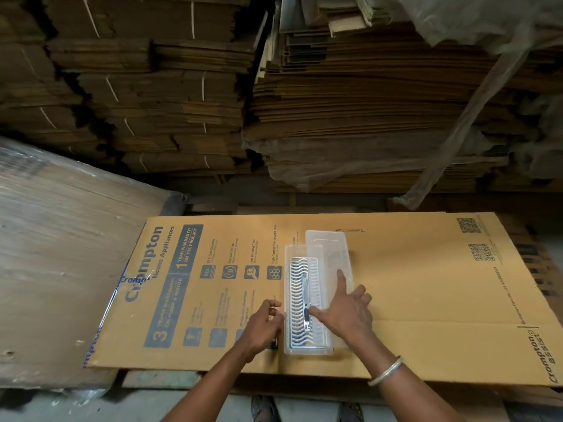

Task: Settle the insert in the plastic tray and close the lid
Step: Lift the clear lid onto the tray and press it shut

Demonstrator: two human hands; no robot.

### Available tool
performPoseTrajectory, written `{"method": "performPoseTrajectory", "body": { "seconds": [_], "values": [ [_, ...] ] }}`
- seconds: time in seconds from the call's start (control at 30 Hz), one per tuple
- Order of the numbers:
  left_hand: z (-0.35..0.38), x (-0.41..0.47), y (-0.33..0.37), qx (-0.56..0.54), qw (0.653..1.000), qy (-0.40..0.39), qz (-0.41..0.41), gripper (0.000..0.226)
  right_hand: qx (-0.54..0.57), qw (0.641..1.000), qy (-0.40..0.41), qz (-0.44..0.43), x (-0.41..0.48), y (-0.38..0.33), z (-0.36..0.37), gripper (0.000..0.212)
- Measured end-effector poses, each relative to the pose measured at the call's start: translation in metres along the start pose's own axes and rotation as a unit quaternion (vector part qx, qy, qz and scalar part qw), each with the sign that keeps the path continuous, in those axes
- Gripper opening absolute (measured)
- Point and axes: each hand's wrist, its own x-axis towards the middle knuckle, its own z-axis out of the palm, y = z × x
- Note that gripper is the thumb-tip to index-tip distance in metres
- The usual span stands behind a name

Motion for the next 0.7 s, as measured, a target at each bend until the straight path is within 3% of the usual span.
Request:
{"method": "performPoseTrajectory", "body": {
  "seconds": [0.2,0.43,0.7],
  "values": [
    [0.002,-0.008,0.008,-0.048,0.997,-0.046,-0.044,0.031,-0.047,0.998,-0.034,0.011,-0.006,-0.039,0.032,0.128],
    [0.001,-0.012,-0.007,-0.021,0.993,-0.101,-0.055,0.064,-0.091,0.995,-0.024,0.016,-0.007,-0.052,0.044,0.125],
    [-0.002,-0.012,-0.011,-0.012,0.992,-0.119,-0.050,0.064,-0.098,0.995,-0.028,0.009,-0.009,-0.052,0.047,0.124]
  ]
}}
